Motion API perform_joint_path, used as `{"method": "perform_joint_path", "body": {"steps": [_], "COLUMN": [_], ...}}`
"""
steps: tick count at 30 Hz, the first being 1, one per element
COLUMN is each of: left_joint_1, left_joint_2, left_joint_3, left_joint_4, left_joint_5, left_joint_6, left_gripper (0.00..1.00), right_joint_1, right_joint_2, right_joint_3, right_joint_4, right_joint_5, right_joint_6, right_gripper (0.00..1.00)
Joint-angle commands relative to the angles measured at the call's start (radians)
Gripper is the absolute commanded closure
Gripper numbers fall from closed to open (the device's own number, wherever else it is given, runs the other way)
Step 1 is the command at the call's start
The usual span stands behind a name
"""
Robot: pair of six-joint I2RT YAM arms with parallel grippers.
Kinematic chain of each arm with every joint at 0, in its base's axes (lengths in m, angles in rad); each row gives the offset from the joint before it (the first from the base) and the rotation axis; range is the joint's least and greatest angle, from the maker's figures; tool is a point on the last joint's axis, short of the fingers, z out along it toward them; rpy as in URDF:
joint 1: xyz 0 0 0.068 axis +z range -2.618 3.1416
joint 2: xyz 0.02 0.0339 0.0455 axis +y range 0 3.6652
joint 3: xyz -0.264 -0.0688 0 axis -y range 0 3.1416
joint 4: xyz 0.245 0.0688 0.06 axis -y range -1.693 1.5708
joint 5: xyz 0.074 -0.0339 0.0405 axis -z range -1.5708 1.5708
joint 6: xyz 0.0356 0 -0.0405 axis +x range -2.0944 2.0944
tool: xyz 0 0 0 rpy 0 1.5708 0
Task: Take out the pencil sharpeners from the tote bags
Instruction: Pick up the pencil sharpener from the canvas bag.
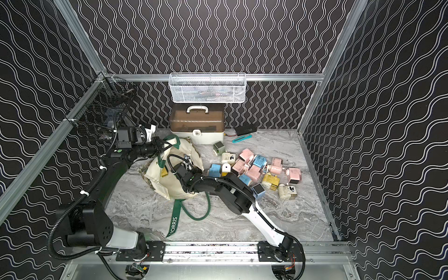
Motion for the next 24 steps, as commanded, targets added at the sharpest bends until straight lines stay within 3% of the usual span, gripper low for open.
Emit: {"method": "perform_joint_path", "body": {"steps": [1, 10, 20, 24], "left_joint_1": [0.0, 0.0, 0.001, 0.0], "left_joint_2": [-0.006, -0.005, -0.006, -0.004], "left_joint_3": [-0.004, -0.002, -0.005, -0.003], "left_joint_4": [0.039, 0.041, 0.044, 0.044], "left_joint_5": [0.023, 0.026, 0.028, 0.028], "left_joint_6": [-0.006, -0.008, -0.012, -0.012], "left_gripper": [1.0, 1.0, 1.0, 1.0], "right_joint_1": [-0.02, -0.046, -0.044, -0.043], "right_joint_2": [0.008, 0.05, 0.045, 0.042], "right_joint_3": [-0.02, 0.007, -0.024, -0.04], "right_joint_4": [0.092, 0.241, 0.371, 0.4], "right_joint_5": [0.006, -0.092, -0.234, -0.241], "right_joint_6": [-0.041, -0.184, -0.363, -0.387], "right_gripper": [0.04, 0.07, 0.29, 0.29]}}
